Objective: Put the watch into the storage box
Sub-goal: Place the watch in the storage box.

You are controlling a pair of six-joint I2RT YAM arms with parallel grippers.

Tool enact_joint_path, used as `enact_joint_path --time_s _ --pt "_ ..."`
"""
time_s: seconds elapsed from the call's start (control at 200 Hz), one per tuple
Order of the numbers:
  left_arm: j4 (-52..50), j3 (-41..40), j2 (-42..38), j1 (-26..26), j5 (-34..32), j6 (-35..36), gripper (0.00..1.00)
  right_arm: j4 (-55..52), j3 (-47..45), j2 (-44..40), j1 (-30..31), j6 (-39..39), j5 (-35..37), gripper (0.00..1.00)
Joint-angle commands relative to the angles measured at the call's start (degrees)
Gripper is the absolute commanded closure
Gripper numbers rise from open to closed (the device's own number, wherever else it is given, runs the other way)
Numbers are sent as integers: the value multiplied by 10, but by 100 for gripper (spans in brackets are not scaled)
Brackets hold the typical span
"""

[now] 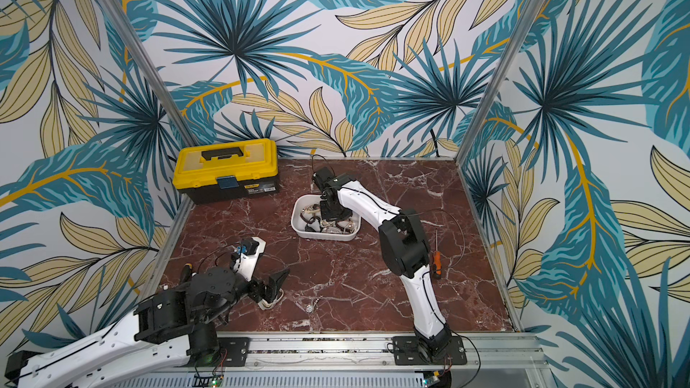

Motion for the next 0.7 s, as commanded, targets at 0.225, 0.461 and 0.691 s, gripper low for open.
enact_joint_path --time_s 0.225,0.461,0.691 --pt "3 -7 2 -2 -7 4 0 -36 31 -12 2 -8 6 53" --pt "10 -15 3 -2 -26 -5 0 -37 19 -63 2 -8 17 52" --pt "2 -16 3 -2 -38 -22 0 -4 -15 -88 2 -14 -14 51"
